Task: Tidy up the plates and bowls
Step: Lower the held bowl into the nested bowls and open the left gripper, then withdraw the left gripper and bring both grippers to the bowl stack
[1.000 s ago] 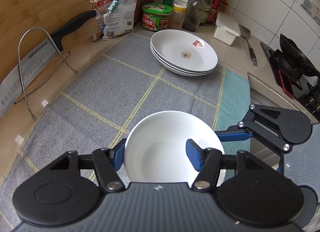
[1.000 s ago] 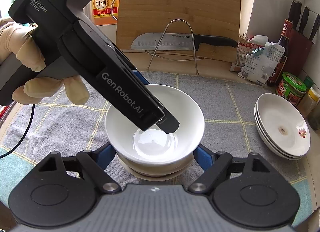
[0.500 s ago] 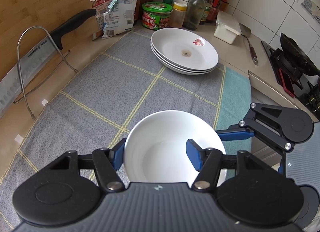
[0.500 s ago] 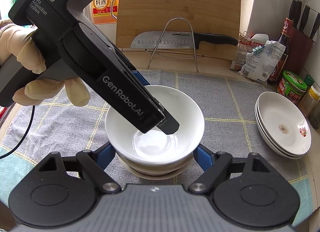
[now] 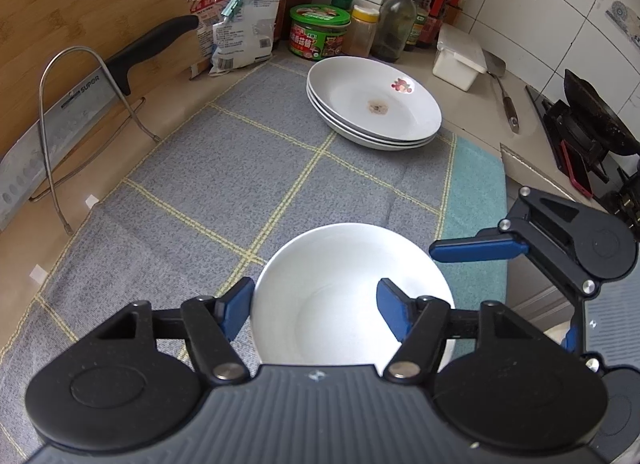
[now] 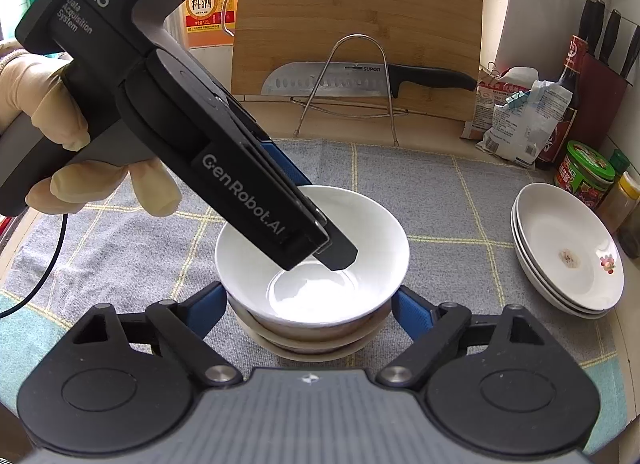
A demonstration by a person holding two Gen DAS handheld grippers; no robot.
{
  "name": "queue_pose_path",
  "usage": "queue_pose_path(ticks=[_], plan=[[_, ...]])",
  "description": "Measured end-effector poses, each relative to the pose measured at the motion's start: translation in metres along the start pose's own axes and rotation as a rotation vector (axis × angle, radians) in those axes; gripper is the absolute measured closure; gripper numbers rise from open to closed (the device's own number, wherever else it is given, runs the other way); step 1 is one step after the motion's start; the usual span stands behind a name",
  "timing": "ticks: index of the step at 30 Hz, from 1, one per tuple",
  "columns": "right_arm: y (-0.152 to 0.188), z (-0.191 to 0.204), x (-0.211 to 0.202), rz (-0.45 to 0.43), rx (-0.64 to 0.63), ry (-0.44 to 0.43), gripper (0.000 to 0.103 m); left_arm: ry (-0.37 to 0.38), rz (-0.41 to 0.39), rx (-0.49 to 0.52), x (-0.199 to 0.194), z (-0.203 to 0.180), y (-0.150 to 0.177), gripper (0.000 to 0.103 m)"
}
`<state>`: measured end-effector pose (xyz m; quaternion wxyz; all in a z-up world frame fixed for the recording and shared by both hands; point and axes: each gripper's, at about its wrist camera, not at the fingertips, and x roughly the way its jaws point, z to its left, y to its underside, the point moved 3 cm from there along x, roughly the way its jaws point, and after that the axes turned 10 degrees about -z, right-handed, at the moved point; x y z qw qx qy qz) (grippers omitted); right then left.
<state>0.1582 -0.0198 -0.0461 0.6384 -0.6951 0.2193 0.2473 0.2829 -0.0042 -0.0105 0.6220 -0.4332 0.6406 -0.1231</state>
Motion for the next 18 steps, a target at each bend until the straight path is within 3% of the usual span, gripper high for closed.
queue_pose_path(ticks=[4,9,12,16,18], plan=[[-0.004,0.001,-0.003,-0.019,-0.014,-0.011,0.0,-0.035,-0.018,0.02,-0.004,-0.001,0.0,0.027],[0.0,-0.001,-0.002,-0.021,-0.003,-0.025,0.0,-0.063,-0.037,0.013,-0.01,0.002,0.004,0.027],[-0.002,-0.001,-0.004,-0.036,-0.002,-0.023,0.0,-0.11,-0.09,0.016,-0.02,0.002,0.006,0.025],[-0.002,-0.004,-0.005,-0.037,-0.01,-0.019,0.0,-0.186,-0.195,0.028,-0.04,-0.003,0.013,0.011],[-0.001,-0.006,-0.007,-0.038,-0.017,-0.018,0.0,-0.211,-0.237,0.029,-0.05,-0.006,0.02,0.009]])
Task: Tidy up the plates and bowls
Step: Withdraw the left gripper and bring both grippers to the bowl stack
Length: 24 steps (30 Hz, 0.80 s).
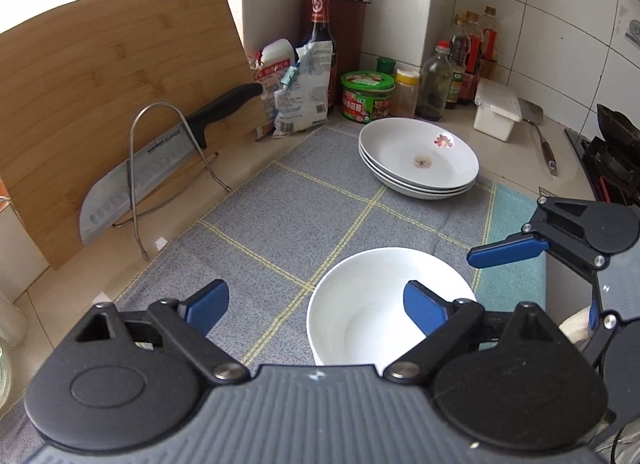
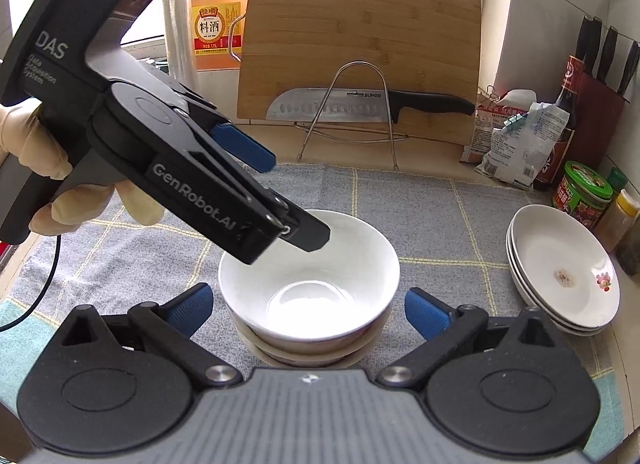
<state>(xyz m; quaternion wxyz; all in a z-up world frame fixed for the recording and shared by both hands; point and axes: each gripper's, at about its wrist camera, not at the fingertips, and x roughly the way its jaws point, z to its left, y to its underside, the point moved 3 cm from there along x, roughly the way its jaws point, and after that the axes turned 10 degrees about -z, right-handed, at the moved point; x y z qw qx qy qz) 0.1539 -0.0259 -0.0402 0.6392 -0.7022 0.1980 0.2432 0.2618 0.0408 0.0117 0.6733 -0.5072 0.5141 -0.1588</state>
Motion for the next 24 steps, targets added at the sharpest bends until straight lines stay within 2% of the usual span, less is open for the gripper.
queue_pose_path(ticks=[6,12,16,20,24], plan=[[0.008,-0.008,0.001,0.055,0.0,-0.01,0.0,-0.054,-0.084,-0.017,-0.034,-0.003,0.018,0.005],[0.014,-0.007,0.002,0.098,-0.018,0.001,0.0,-0.068,-0.094,-0.034,-0.047,-0.004,0.041,0.005],[0.021,-0.008,0.003,0.129,-0.037,-0.011,0.0,-0.065,-0.07,-0.06,-0.047,-0.01,0.054,0.005],[0.032,-0.017,0.006,0.159,-0.106,-0.06,0.0,-0.116,-0.022,-0.073,-0.041,-0.023,0.069,0.005],[0.043,-0.039,0.023,0.196,-0.152,-0.126,0.0,-0.205,0.047,-0.125,-0.026,-0.037,0.084,0.005]])
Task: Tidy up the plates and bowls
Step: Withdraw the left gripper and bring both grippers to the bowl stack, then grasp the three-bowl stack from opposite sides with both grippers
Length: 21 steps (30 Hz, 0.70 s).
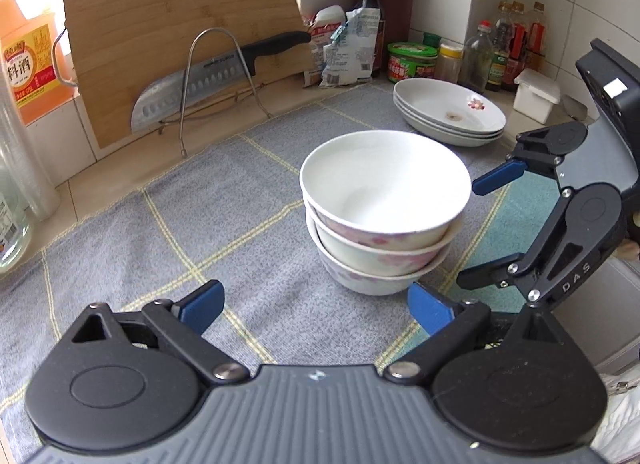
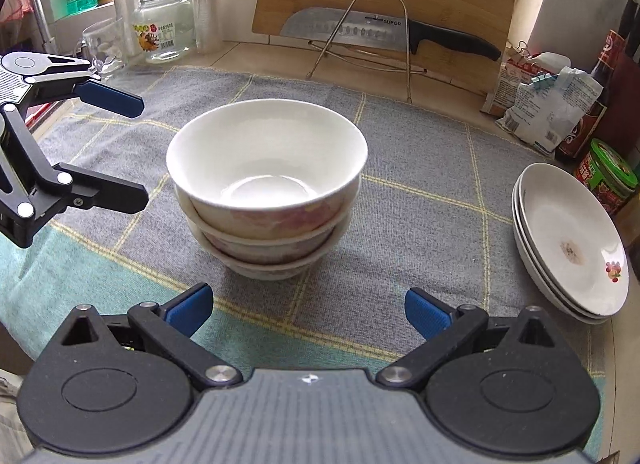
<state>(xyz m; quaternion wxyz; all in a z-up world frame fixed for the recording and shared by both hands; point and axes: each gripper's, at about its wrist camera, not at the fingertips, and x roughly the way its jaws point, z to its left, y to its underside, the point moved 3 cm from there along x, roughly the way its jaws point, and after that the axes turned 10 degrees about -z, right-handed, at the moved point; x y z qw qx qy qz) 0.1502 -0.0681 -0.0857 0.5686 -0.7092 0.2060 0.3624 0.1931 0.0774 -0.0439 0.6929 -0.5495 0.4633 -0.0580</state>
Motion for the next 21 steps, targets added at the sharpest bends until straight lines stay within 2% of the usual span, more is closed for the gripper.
queue_pose_path(ticks=[7,10,14,18,21], plan=[[0.012,-0.026,0.031,0.042,-0.124,-0.166,0.0,-0.147,0.054,-0.065,0.019,-0.032,0.012,0.005],[0.014,-0.032,0.039,0.04,-0.162,-0.221,0.0,-0.183,0.075,-0.086,0.026,-0.04,0.017,0.005],[0.012,-0.033,0.041,0.029,-0.213,-0.265,0.0,-0.182,0.105,-0.101,0.036,-0.045,0.024,0.005],[0.019,-0.039,0.037,-0.024,-0.227,-0.291,0.0,-0.14,0.126,-0.104,0.046,-0.048,0.029,0.005],[0.022,-0.044,0.036,-0.049,-0.226,-0.3,0.0,-0.107,0.108,-0.078,0.051,-0.049,0.031,0.001]])
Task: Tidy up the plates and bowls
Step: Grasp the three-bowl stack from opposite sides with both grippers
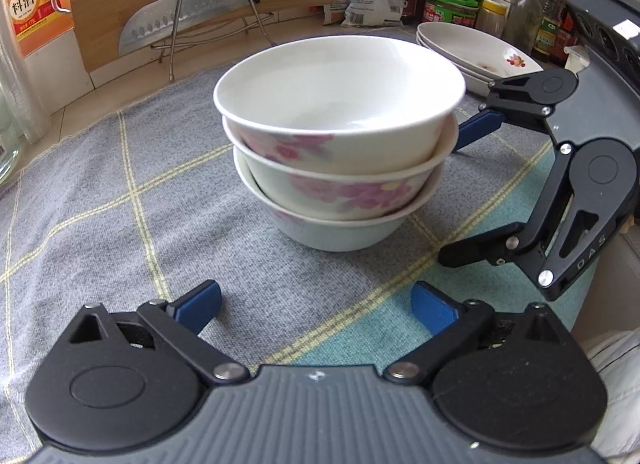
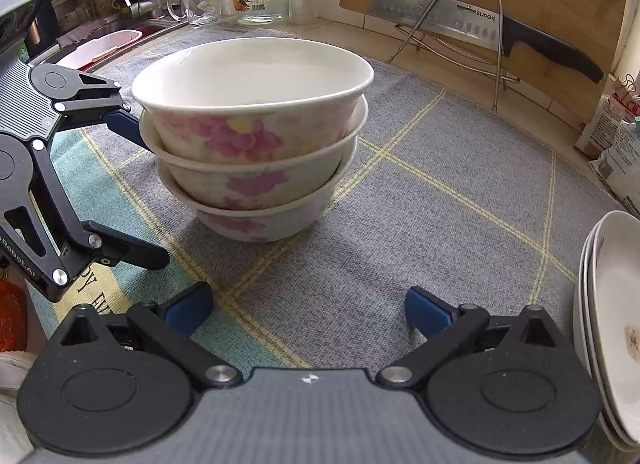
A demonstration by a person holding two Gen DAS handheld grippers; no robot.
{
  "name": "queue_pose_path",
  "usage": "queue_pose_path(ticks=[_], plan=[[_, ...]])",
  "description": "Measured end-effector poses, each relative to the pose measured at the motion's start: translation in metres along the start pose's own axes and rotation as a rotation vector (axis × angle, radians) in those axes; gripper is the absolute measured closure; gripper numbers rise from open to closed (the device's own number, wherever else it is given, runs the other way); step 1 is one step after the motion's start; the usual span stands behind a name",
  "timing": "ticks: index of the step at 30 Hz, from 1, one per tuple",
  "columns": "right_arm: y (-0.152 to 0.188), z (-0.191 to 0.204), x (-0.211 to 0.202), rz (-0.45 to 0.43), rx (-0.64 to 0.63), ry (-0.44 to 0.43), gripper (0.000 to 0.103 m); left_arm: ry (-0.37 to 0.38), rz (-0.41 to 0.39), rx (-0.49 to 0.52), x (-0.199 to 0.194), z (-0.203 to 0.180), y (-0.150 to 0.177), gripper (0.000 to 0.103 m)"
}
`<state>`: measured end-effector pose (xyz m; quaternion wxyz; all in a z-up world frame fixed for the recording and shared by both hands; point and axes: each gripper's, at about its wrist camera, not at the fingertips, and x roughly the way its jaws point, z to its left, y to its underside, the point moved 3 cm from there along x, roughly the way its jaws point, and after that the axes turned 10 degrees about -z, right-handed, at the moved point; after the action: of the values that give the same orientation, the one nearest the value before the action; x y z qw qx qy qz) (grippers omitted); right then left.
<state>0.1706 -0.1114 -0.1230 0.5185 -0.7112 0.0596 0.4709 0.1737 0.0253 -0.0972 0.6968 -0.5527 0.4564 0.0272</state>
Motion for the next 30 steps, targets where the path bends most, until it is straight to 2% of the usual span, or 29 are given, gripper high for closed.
queue_pose_path(ticks=[7,12,22,30], plan=[[0.011,-0.002,-0.004,-0.08,-0.012,-0.005,0.0,0.056,-0.09,0.058,0.003,0.002,0.002,0.0],[0.016,0.001,-0.007,-0.127,0.0,0.013,0.0,0.095,-0.096,0.095,0.005,0.003,-0.001,0.0],[-0.003,-0.001,0.006,-0.04,-0.084,-0.086,0.0,0.271,-0.066,0.241,0.015,0.017,-0.015,0.001],[-0.023,0.003,0.022,0.013,-0.161,-0.146,0.0,0.359,-0.065,0.306,0.022,0.026,-0.025,0.003]])
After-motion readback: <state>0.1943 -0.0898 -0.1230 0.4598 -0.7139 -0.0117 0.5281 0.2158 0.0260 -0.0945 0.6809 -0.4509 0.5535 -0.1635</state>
